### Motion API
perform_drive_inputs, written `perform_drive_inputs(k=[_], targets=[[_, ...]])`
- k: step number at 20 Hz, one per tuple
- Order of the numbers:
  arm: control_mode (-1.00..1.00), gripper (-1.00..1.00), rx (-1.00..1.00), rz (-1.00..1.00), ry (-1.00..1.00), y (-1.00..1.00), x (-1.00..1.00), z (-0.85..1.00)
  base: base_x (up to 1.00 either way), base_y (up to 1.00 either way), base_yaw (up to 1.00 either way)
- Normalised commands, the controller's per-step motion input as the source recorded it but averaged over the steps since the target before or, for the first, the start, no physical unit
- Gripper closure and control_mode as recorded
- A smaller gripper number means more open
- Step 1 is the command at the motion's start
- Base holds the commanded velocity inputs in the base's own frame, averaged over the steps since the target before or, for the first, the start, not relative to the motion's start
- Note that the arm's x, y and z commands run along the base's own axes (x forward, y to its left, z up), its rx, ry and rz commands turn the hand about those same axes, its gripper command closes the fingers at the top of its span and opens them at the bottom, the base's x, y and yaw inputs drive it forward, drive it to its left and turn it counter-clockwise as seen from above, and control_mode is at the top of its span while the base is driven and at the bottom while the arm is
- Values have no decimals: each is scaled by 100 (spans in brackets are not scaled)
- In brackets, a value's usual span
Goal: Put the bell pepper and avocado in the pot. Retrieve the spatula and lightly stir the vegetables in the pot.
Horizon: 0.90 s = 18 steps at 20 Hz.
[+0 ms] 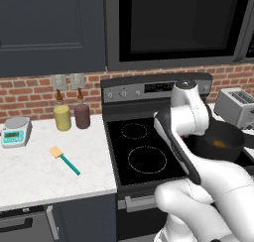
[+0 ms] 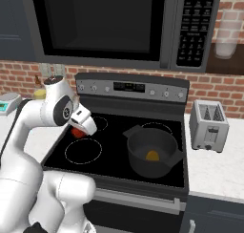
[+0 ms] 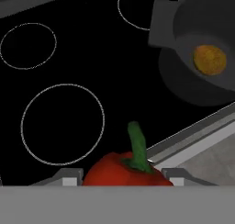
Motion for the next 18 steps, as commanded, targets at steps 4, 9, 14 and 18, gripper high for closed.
perform_drive_inputs(k=[4,9,14,18], targets=[[-100,100,0,0,1,-100,0,7,0,0,0],[-100,100,0,0,4,-100,2,13,0,0,0],[-100,100,4,0,8,-98,10,3,0,0,0],[-100,100,5,0,6,-87,18,0,0,0,0]])
